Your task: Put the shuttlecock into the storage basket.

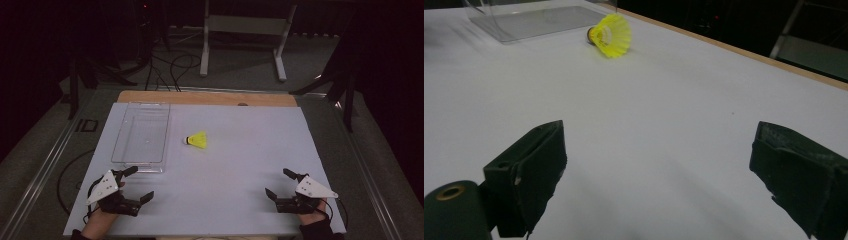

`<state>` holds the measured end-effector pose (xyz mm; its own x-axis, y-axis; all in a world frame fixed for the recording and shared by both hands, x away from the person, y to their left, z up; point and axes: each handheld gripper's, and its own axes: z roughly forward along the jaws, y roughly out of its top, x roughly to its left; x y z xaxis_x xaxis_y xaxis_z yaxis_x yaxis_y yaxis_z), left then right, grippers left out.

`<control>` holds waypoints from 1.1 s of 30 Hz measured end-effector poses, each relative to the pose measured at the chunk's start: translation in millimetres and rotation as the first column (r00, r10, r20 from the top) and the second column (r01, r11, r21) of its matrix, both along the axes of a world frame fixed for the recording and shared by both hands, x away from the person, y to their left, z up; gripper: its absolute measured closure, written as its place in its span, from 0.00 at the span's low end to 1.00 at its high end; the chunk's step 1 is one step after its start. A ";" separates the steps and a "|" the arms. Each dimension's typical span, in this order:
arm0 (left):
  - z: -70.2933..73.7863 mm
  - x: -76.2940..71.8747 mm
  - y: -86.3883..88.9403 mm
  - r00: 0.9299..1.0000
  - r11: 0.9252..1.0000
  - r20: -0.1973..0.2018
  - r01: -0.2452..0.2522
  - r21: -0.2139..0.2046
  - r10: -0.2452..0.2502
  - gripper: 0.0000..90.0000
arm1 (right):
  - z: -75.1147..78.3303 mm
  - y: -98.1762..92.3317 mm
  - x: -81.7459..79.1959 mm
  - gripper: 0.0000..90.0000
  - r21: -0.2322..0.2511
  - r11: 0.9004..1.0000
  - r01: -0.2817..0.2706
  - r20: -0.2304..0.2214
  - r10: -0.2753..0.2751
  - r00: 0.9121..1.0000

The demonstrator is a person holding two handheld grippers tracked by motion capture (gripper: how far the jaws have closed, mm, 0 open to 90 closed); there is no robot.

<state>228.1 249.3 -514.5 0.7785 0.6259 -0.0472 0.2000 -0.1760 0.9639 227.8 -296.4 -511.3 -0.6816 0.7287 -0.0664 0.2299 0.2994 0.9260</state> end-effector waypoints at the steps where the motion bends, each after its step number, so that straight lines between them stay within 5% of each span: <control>1: 0.4 -0.2 0.0 1.000 1.000 0.003 -0.005 0.000 0.005 0.00 | 0.0 0.3 -0.5 0.09 -0.008 1.000 0.002 0.003 -0.001 1.000; 20: 3.3 -0.3 2.1 1.000 1.000 0.001 -0.008 -0.022 0.008 0.00 | 2.4 -0.8 -1.6 0.09 0.007 1.000 0.012 0.027 -0.012 1.000; 29: 14.9 2.8 0.3 0.999 0.999 -0.022 -0.036 0.033 0.037 0.00 | 3.2 -0.3 -1.3 0.09 0.001 1.000 0.021 0.035 -0.021 0.999; 33: 23.1 4.7 1.8 0.999 0.999 -0.026 -0.030 0.022 0.031 0.00 | 3.6 -0.8 -1.2 0.09 0.007 1.000 0.024 0.033 -0.024 0.999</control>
<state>232.8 251.2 -491.4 0.7577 0.6503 -0.0541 0.2310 -0.1898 0.9542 226.5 -297.1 -507.7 -0.6616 0.7452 -0.0838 0.2061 0.2882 0.9351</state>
